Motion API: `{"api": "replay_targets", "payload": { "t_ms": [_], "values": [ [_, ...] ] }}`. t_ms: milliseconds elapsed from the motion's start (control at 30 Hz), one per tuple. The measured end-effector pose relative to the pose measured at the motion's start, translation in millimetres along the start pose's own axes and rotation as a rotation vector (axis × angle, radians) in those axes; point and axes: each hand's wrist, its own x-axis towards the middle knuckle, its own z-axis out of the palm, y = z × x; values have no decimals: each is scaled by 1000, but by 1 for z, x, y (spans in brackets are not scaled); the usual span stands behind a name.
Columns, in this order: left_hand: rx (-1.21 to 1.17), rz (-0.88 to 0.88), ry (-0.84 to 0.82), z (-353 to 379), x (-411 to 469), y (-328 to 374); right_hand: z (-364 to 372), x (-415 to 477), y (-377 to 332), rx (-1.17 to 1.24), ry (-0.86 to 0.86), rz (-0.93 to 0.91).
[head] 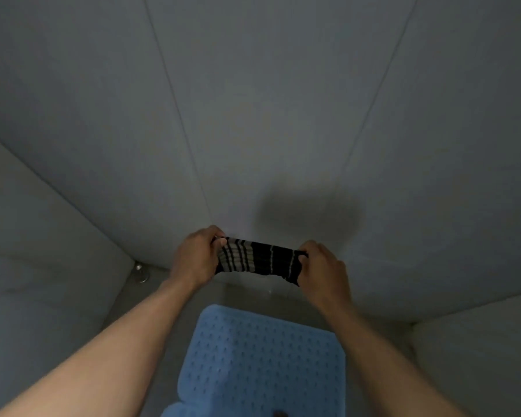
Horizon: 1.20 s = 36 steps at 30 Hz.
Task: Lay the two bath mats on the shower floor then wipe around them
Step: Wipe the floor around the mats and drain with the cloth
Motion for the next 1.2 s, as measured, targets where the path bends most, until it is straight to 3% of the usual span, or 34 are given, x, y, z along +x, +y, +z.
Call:
{"api": "replay_targets", "payload": {
  "t_ms": [600, 833, 967, 1067, 1200],
  "values": [
    [-34, -53, -220, 350, 37, -344, 461, 87, 198, 268, -78, 103],
    [-22, -140, -242, 437, 62, -446, 584, 118, 239, 395, -267, 152],
    [-13, -147, -266, 473, 79, -479, 624, 135, 252, 367, -276, 161],
    [84, -122, -193, 493, 95, -486, 643, 150, 253, 203, -177, 154],
    [368, 21, 177, 527, 76, -483, 667, 144, 237, -91, 194, -41]
  ]
}}
